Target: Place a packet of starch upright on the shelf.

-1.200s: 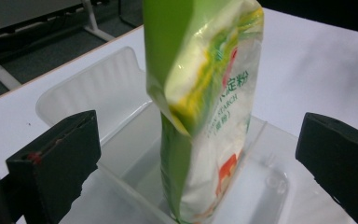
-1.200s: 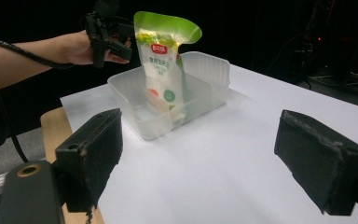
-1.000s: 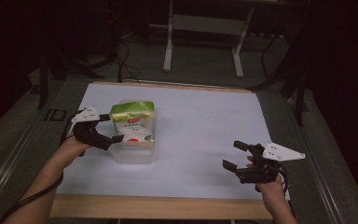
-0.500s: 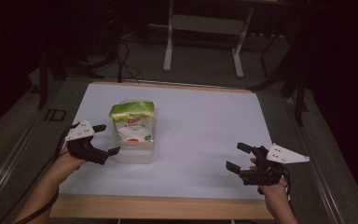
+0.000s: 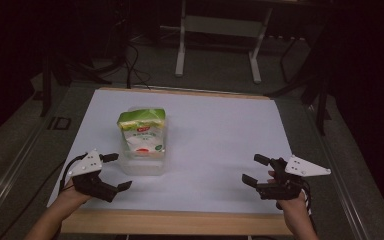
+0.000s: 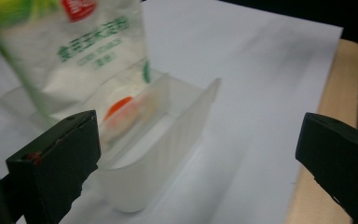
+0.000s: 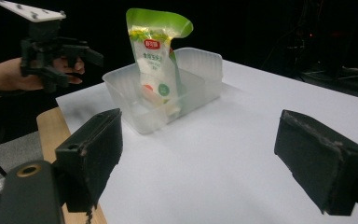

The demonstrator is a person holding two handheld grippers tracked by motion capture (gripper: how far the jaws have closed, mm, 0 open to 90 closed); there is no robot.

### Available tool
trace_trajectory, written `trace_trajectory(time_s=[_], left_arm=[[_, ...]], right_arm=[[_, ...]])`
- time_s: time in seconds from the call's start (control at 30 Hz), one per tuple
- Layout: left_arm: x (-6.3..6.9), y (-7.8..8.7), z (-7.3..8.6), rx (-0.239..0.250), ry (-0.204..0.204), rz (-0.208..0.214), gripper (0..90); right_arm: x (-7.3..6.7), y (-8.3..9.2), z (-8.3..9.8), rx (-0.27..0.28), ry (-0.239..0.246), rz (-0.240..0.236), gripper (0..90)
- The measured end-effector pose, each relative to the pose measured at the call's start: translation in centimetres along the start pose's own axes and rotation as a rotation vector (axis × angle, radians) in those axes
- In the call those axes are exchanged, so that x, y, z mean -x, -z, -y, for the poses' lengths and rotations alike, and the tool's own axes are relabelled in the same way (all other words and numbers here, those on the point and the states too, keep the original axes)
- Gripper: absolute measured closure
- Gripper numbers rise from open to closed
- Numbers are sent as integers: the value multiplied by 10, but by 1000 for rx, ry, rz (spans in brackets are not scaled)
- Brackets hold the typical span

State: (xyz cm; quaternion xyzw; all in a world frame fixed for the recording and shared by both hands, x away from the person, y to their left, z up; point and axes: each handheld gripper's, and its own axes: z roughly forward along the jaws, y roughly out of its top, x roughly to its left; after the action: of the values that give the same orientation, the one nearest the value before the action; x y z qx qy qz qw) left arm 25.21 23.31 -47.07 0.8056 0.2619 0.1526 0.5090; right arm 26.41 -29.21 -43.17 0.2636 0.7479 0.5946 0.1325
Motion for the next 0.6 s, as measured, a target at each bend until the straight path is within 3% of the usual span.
trace_trajectory(time_s=[0.37,0.6], left_arm=[[40,-11,-10,33,-48,124,2],[51,-23,-14,39,-59,181,2]], right_arm=[[0,-2,3,-7,-5,-3,151],[0,-2,5,-7,-5,-4,151]])
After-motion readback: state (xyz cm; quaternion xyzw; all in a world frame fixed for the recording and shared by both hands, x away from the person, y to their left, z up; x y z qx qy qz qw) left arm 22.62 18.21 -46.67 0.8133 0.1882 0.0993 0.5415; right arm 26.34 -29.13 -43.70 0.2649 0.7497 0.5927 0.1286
